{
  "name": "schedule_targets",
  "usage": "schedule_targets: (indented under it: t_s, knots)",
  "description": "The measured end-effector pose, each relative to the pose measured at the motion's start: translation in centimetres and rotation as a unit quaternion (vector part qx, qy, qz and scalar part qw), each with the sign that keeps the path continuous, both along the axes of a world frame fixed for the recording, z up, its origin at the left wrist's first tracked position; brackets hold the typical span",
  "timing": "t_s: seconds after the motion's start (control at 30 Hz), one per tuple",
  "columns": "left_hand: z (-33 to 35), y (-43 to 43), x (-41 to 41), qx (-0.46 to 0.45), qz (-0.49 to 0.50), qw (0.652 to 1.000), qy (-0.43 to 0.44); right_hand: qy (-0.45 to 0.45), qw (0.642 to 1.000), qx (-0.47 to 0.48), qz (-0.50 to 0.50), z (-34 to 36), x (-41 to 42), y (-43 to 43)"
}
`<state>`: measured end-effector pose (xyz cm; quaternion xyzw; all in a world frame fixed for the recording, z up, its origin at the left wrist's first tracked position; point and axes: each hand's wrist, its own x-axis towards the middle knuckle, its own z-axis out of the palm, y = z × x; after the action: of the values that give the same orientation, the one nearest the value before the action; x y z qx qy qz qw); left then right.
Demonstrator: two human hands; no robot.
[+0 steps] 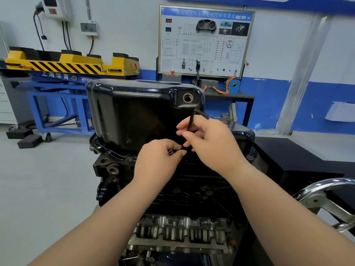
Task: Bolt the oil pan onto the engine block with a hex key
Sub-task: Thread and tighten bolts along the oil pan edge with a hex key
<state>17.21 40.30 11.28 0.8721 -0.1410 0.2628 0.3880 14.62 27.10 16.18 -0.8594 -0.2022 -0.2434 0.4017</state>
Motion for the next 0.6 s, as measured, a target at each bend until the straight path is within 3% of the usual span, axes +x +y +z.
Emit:
schedule_targets:
  t_s: [0.13,0.3,0.6]
  knots:
    - [-0.15,0.09,0.18,-0.010,-0.005,1.000,0.007,0.028,0.999,0.029,0.022,0.25,0.25,-0.04]
    - [-0.29,0.25,0.21,-0.075,-0.027,0.997,0.001,-0.003,0.998,0.058,-0.023,-0.21,0.43,0.26]
    - [0.14,-0.25,0.04,-0.097,-0.031,0.995,0.012,-0.031,0.997,0.031,-0.060,-0.13,0.35,0.68]
